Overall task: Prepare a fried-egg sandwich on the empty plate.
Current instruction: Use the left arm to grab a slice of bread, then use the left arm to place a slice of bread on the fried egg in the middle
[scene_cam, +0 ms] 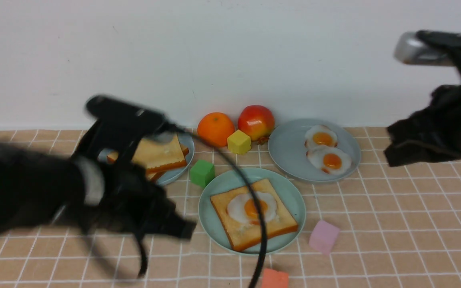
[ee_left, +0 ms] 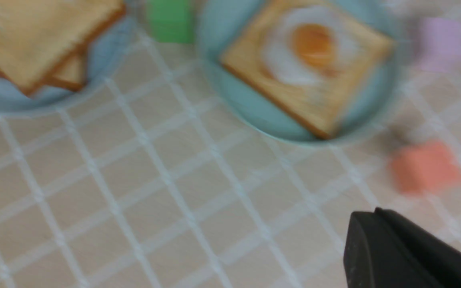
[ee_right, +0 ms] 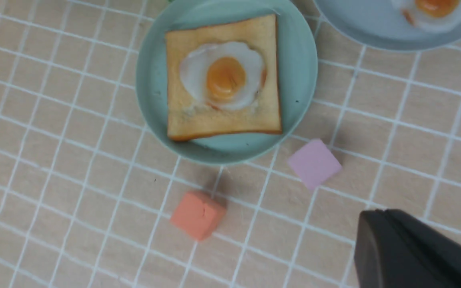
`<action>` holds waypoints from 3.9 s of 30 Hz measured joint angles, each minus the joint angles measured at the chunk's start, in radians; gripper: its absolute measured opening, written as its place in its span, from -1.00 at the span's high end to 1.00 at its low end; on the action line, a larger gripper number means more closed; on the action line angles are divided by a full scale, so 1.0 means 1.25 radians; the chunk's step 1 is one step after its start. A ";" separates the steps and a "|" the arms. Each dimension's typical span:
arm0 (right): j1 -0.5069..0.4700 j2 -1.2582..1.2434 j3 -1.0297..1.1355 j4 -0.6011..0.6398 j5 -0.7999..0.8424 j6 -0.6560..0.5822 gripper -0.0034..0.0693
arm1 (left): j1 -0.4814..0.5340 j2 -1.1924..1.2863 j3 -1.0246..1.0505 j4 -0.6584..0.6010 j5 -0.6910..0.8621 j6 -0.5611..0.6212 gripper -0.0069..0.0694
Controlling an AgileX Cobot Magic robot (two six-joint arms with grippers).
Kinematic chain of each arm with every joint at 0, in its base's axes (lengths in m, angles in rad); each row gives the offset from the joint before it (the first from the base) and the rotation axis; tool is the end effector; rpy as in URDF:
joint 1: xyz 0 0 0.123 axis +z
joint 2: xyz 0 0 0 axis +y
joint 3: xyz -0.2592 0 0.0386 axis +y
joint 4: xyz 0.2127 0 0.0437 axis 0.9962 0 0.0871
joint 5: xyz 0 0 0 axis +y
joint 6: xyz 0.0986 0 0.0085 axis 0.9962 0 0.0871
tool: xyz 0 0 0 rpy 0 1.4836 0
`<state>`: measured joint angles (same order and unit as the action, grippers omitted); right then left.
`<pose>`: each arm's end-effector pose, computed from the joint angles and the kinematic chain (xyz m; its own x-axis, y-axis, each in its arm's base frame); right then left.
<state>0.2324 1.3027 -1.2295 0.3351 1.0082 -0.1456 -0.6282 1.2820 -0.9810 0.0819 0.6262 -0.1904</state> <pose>0.2249 0.0816 0.3328 -0.8153 -0.1554 -0.5578 -0.3439 0.9050 0.2506 0.2012 -0.1403 0.2876 -0.6664 0.3314 -0.6679 0.4824 0.8747 -0.0473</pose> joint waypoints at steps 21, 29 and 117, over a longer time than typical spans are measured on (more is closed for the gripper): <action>0.000 -0.399 0.264 -0.047 -0.041 0.002 0.90 | 0.286 0.595 -0.487 -0.006 0.089 0.646 0.18; 0.000 -0.403 0.265 -0.039 -0.040 0.012 0.90 | 0.286 0.650 -0.493 0.073 0.013 0.648 -0.38; 0.000 -0.557 0.265 -0.006 0.008 0.014 0.77 | -0.120 0.510 -0.370 0.045 0.055 0.438 0.54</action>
<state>0.2324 0.6064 -0.8984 0.3279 1.0185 -0.1279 -0.7782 1.9193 -1.4436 0.1379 0.6951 0.3566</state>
